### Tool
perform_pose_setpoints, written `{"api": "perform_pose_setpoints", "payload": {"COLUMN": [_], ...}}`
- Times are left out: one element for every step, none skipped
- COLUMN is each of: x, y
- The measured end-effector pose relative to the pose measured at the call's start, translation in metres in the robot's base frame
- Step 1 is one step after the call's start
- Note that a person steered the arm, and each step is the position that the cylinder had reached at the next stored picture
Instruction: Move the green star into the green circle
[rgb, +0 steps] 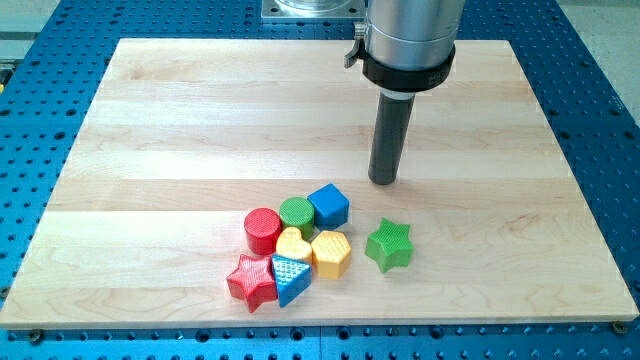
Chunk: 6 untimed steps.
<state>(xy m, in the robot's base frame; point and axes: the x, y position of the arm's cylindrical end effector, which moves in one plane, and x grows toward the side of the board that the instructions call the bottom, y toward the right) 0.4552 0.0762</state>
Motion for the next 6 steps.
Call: {"api": "perform_pose_setpoints", "payload": {"x": [0.0,0.01,0.022,0.024,0.043,0.054], "y": [0.0,0.0,0.008,0.027,0.077,0.117]}}
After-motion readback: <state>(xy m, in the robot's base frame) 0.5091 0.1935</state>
